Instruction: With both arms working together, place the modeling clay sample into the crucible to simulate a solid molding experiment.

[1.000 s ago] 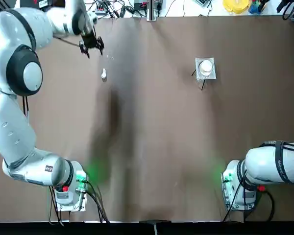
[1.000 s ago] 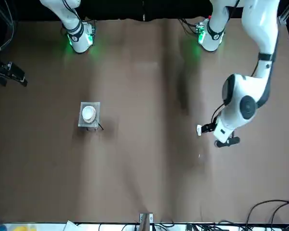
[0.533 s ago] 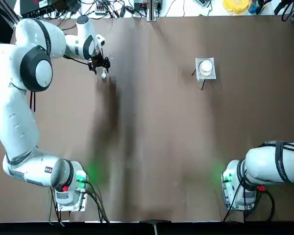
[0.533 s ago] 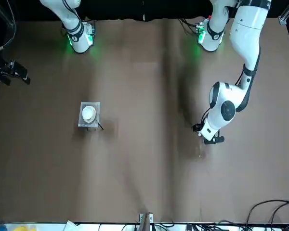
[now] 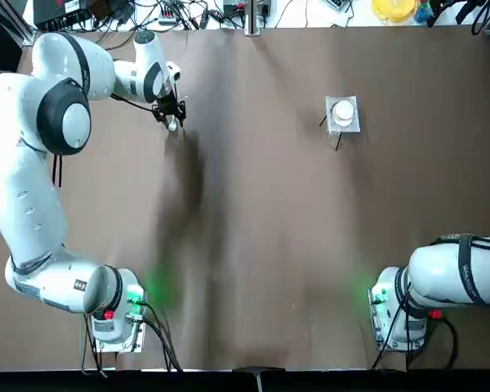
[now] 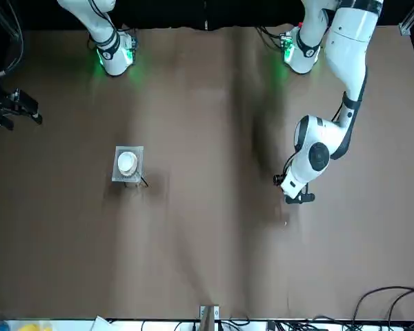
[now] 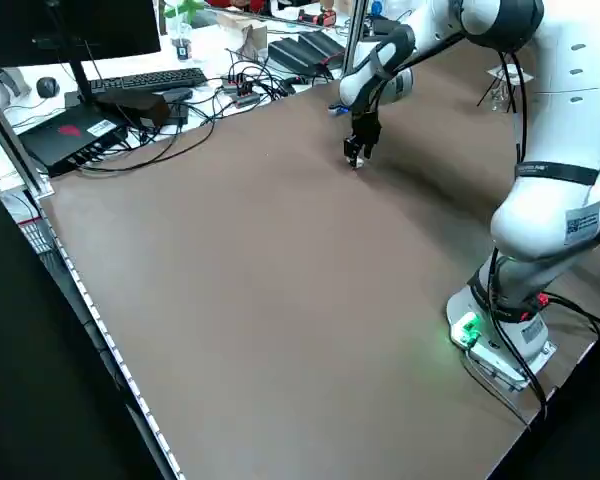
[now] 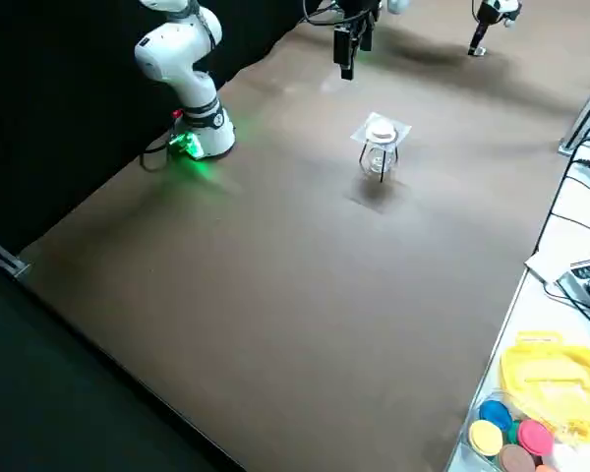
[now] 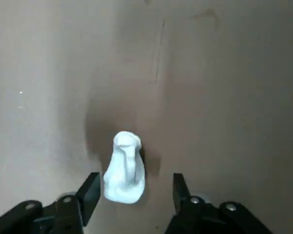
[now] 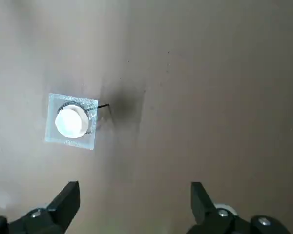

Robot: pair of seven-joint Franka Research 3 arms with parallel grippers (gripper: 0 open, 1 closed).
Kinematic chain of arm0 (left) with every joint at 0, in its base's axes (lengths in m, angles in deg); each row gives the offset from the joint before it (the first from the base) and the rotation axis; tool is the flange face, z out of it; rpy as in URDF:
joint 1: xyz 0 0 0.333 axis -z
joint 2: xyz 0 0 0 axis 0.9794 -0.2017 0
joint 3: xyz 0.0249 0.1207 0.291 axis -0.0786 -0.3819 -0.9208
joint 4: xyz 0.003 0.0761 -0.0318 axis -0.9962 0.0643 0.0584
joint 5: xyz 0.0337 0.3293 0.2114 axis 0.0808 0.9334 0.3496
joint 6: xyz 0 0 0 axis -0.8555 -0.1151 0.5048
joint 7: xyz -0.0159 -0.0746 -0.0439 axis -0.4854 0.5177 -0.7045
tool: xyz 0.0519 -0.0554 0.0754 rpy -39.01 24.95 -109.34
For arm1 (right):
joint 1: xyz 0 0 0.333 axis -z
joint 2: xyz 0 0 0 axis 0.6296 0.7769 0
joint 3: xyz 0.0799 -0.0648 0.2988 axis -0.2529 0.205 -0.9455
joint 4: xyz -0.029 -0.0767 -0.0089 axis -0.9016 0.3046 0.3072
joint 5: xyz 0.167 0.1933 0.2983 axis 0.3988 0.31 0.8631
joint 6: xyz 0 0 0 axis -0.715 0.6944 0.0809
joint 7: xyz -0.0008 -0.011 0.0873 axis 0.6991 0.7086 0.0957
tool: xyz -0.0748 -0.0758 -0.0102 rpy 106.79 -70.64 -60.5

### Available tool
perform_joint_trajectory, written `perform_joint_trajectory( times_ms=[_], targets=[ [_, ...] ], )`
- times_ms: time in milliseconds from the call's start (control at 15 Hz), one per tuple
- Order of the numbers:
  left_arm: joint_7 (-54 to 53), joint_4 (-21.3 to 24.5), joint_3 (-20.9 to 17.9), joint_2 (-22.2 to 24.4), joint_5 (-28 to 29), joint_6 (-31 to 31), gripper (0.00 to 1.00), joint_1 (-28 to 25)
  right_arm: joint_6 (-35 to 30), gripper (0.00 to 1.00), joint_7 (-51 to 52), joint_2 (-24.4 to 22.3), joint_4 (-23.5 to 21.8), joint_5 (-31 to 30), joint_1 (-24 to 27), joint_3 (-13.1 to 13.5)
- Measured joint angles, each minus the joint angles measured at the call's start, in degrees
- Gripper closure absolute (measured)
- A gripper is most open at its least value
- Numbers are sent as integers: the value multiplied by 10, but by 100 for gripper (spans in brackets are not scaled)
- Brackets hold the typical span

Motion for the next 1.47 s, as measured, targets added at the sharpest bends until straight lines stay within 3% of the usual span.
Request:
perform_joint_trajectory(
  times_ms=[400,600,667,1067,1200,1467],
  targets=[
    [0,1,0,-7,0,0,36,-1,-20,0,-70,0,0,0,-5,-9],
    [0,1,-1,-8,0,0,45,-1,-35,0,-75,0,0,0,-7,-10],
    [0,1,-1,-8,0,0,55,-2,-39,0,-75,0,0,0,-7,-10],
    [2,0,-2,-8,0,0,63,-3,-54,0,-75,-4,-9,0,-17,-13],
    [3,-1,-2,-8,0,0,69,-4,-54,0,-76,-9,-14,0,-21,-13],
    [4,-6,-2,-6,0,0,71,-7,-54,0,-76,-11,-15,0,-22,-13]
  ],
)
